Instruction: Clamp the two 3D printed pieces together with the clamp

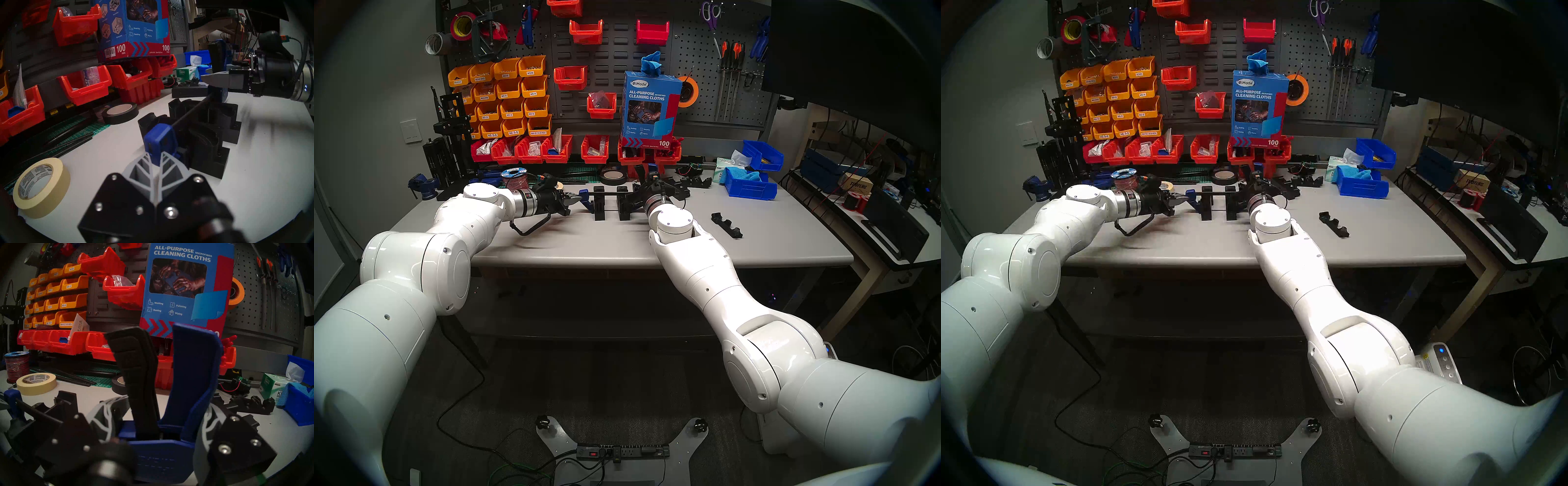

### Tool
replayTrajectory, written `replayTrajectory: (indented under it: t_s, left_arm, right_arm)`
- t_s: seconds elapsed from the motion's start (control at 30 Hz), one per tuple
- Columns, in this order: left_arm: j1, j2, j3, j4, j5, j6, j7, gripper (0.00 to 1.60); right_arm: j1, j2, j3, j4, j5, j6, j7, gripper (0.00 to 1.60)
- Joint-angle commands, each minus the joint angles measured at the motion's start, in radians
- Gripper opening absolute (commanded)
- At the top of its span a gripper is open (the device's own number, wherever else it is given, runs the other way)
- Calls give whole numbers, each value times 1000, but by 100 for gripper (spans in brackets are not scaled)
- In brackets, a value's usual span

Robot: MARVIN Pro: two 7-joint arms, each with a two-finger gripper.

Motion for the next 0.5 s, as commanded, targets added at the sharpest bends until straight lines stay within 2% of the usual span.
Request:
replayTrajectory:
  t_s: [0.0, 0.47]
  left_arm:
    - [-57, -14, -4, -20, -5, -1, -9, 0]
    - [-58, -16, -6, -18, -5, -2, -20, 0]
  right_arm:
    - [49, -50, -12, -9, 1, -22, 0, 0]
    - [63, -74, -18, 22, 1, -33, -5, 0]
